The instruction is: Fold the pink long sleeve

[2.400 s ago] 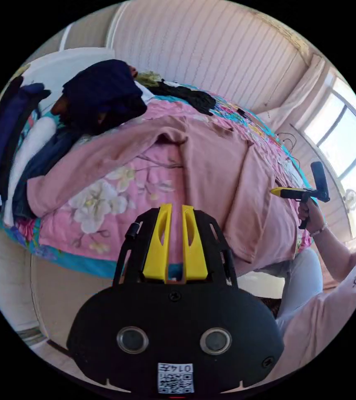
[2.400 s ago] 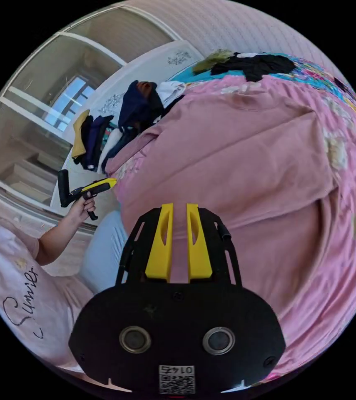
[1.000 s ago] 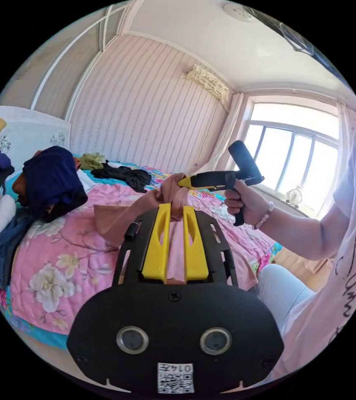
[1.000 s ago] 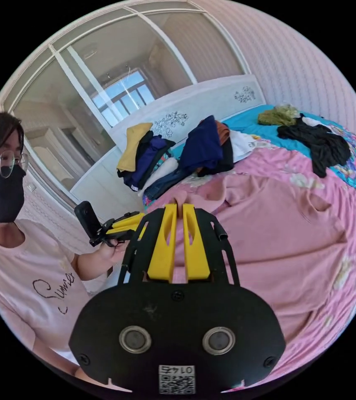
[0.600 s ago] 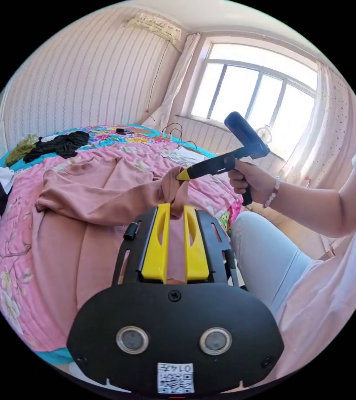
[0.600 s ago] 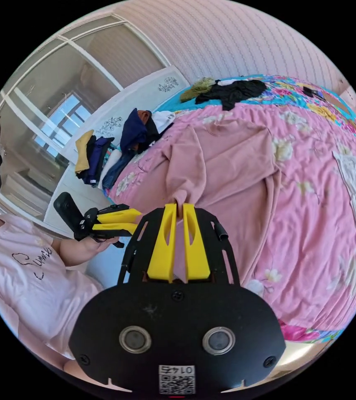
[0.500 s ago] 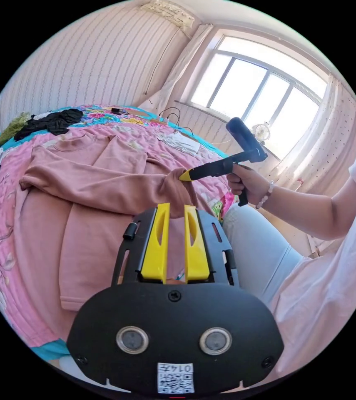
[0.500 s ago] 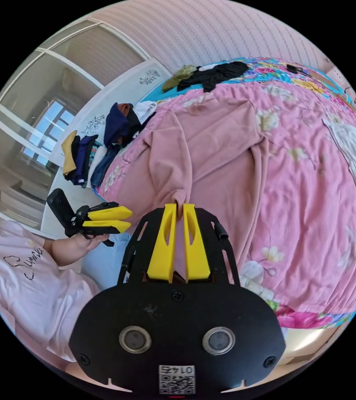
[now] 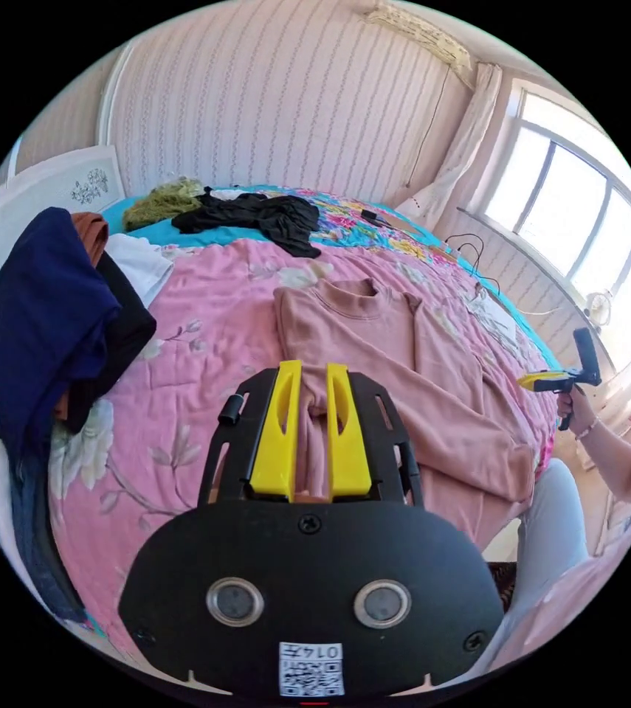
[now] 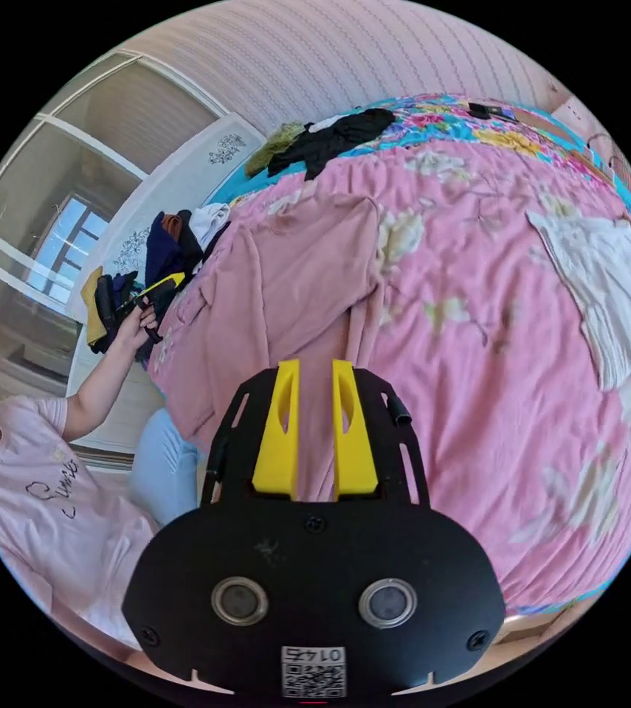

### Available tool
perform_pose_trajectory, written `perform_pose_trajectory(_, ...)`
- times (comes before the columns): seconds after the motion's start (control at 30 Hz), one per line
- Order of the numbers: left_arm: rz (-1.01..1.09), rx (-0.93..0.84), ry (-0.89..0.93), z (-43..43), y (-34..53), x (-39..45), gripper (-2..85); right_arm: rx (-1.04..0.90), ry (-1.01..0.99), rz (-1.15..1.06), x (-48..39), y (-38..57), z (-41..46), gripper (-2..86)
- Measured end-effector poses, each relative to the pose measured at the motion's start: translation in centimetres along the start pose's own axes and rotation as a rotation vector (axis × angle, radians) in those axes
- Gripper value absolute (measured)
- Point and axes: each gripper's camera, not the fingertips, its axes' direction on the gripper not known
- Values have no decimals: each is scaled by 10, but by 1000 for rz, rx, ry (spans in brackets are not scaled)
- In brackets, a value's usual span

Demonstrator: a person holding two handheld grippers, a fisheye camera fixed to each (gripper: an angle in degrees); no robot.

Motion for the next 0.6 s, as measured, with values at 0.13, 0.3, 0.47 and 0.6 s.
perform_pose_trajectory(0.13,-95,-72,14,57,-69,-30,96,37,105,-60,2,-102,13,97)
perform_pose_trajectory(0.3,-177,-149,-1,111,-108,-52,126,-17,161,7,22,-187,41,168)
perform_pose_trajectory(0.47,-152,-245,64,138,-116,-73,69,-124,166,76,51,-212,59,70)
perform_pose_trajectory(0.6,-112,-187,119,105,-131,-75,9,-6,35,54,51,-206,11,29)
